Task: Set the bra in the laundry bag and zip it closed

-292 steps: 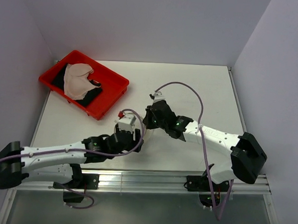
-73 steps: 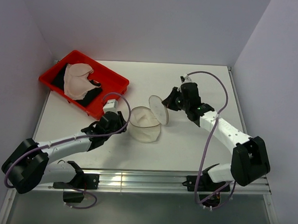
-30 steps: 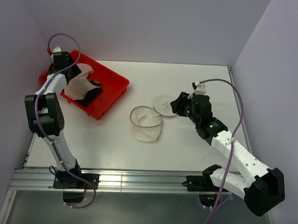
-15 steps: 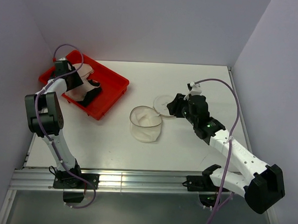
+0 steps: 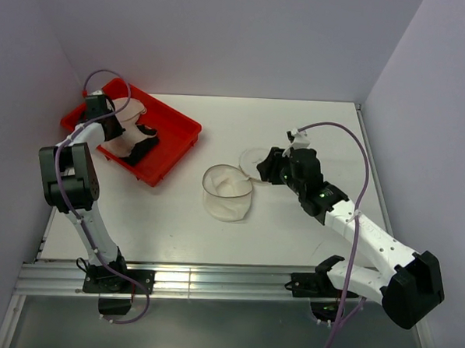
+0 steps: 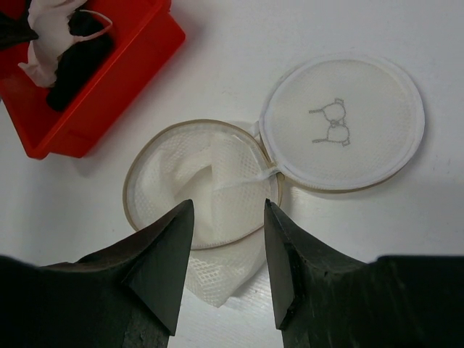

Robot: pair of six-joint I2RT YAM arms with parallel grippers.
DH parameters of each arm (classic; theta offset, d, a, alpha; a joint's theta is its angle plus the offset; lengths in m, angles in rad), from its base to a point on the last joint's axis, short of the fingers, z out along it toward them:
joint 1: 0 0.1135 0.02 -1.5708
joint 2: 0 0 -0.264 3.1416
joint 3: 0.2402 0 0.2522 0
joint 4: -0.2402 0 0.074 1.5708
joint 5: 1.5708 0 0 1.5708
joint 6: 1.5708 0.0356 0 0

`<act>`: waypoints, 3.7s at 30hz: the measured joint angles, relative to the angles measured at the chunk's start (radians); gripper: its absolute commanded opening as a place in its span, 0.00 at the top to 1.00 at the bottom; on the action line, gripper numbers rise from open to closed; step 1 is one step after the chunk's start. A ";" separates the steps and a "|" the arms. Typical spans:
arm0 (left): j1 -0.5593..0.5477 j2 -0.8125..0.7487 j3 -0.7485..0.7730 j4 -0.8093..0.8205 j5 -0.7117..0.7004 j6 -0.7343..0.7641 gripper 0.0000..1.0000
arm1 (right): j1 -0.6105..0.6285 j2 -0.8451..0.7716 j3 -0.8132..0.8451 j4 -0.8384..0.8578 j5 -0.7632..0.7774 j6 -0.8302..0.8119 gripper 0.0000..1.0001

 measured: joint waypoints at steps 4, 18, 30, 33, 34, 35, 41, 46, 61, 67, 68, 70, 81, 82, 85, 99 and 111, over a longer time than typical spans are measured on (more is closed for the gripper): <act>0.000 -0.004 -0.012 0.010 -0.009 -0.002 1.00 | 0.003 0.000 0.000 0.000 0.000 -0.003 0.49; 0.000 -0.373 -0.065 0.051 -0.003 -0.095 1.00 | 0.119 0.055 0.061 -0.006 -0.005 -0.037 0.34; -0.080 -0.667 -0.154 0.019 0.080 -0.160 1.00 | 0.262 0.204 0.307 -0.003 -0.309 -0.378 0.23; -0.125 -0.743 -0.158 -0.012 0.103 -0.159 1.00 | 0.276 0.238 0.369 0.010 -0.334 -0.436 0.20; -0.138 -0.764 -0.158 -0.020 0.109 -0.159 1.00 | 0.281 0.250 0.391 0.014 -0.336 -0.453 0.18; -0.151 -0.788 -0.158 -0.028 0.117 -0.159 1.00 | 0.287 0.261 0.411 0.019 -0.335 -0.468 0.18; -0.237 -0.898 -0.156 -0.097 0.177 -0.169 1.00 | 0.345 0.289 0.501 0.031 -0.298 -0.579 0.13; -0.278 -0.953 -0.157 -0.167 0.249 -0.200 1.00 | 0.396 0.291 0.568 0.058 -0.237 -0.691 0.11; -0.402 -1.036 -0.242 -0.206 0.442 -0.318 1.00 | 0.632 0.277 0.519 0.143 0.005 -0.943 0.07; -0.436 -1.051 -0.252 -0.206 0.457 -0.340 1.00 | 0.633 0.309 0.526 0.166 0.080 -0.990 0.16; -0.441 -1.052 -0.252 -0.206 0.459 -0.340 1.00 | 0.634 0.316 0.525 0.167 0.085 -0.993 0.19; -0.448 -1.053 -0.252 -0.206 0.464 -0.340 1.00 | 0.634 0.328 0.525 0.172 0.094 -1.000 0.24; -0.469 -1.059 -0.253 -0.203 0.483 -0.348 0.62 | 0.637 0.319 0.515 0.256 0.095 -0.939 1.00; -0.470 -1.062 -0.253 -0.201 0.493 -0.348 0.54 | 0.637 0.317 0.512 0.262 0.089 -0.926 1.00; -0.473 -1.077 -0.245 -0.204 0.515 -0.353 0.34 | 0.622 0.308 0.506 0.262 0.064 -0.874 1.00; -0.476 -1.512 -0.375 -0.158 0.497 -0.243 0.01 | 0.340 0.157 0.526 0.155 -0.249 -0.469 1.00; -0.476 -1.580 -0.602 -0.077 0.599 -0.223 0.01 | 0.199 0.111 0.581 0.166 -0.554 -0.141 1.00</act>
